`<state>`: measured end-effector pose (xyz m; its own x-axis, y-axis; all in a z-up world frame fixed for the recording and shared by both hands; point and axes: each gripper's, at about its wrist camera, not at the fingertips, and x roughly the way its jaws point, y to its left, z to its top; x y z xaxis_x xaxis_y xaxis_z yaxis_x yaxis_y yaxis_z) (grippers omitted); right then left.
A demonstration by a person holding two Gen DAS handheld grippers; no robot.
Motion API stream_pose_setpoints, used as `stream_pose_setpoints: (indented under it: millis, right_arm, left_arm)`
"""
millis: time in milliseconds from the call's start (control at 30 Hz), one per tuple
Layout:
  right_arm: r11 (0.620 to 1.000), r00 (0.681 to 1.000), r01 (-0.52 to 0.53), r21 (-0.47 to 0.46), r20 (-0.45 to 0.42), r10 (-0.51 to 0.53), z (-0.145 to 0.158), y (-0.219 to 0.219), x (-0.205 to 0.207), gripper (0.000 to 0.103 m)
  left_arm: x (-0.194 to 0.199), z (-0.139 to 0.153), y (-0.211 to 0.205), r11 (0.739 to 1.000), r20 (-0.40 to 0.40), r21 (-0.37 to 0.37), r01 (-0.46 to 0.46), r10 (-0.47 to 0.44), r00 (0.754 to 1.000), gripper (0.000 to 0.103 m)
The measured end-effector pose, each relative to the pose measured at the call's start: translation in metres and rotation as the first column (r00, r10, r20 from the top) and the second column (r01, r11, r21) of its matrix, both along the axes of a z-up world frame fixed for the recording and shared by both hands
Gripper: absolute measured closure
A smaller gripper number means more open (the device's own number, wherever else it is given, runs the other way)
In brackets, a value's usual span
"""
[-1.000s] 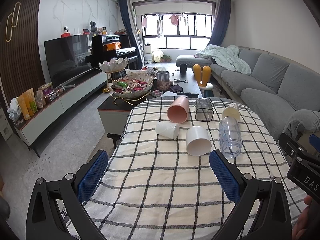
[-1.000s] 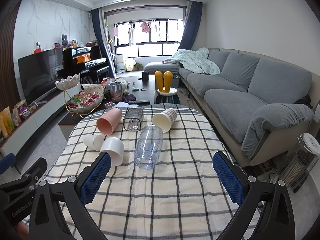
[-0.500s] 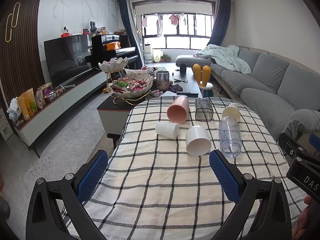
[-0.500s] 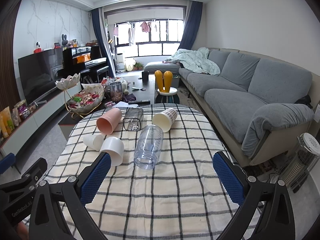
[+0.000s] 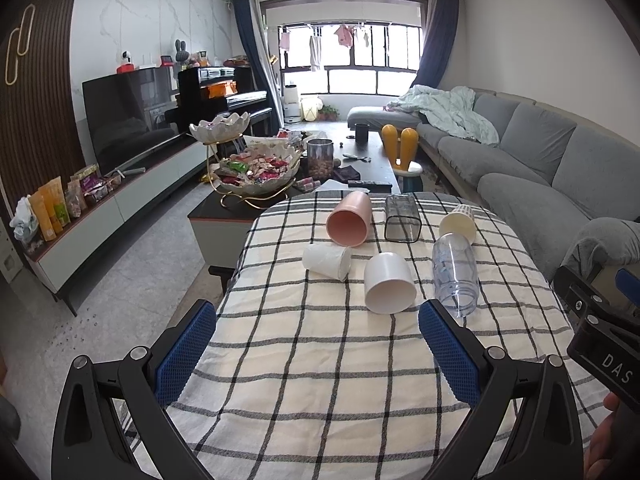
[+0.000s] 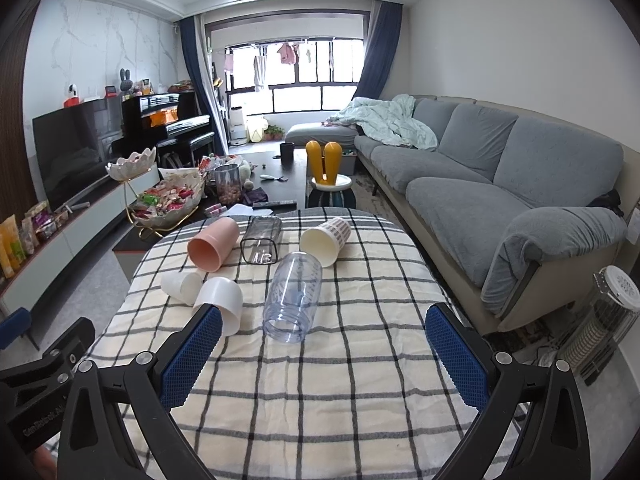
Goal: Flip cup upside down
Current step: 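Move the left tool toward the white cup lying on its side, then close the left tool on the white cup and lift it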
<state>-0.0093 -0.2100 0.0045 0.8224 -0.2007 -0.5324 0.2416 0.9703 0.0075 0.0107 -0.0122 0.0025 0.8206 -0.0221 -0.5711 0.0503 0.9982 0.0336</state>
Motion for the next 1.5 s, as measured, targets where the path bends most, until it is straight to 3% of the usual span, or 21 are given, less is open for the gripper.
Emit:
stream_pose_setpoints:
  millis: [433,867,1167,1300,1500]
  right_arm:
    - [0.999,0.997,0.052,0.001,-0.051,-0.052,-0.011,-0.036,0.04,0.001]
    - [0.993,0.986,0.116,0.021,-0.12,-0.112,-0.039,-0.072,0.09,0.001]
    - [0.99,0.975,0.127,0.057,-0.19,-0.114,-0.066,-0.079,0.114,0.001]
    - [0.99,0.971,0.123,0.065,-0.216,-0.106,-0.075,-0.077,0.119,0.001]
    - [0.988,0.967,0.133,0.078,-0.231,-0.112,-0.079,-0.08,0.124,0.001]
  left_arm:
    - [0.062,-0.008,-0.039,1.0,-0.049,0.007,0.022,-0.022,0.999,0.0]
    - [0.151,-0.071,-0.087,0.993,-0.252,0.076,0.092,-0.071,0.965,0.0]
    - [0.177,-0.109,-0.093,0.987,-0.333,0.112,0.119,-0.076,0.94,0.001]
    - [0.186,-0.12,-0.096,0.984,-0.358,0.12,0.132,-0.081,0.93,0.007]
    - [0.191,-0.129,-0.098,0.98,-0.388,0.108,0.165,-0.111,0.915,0.035]
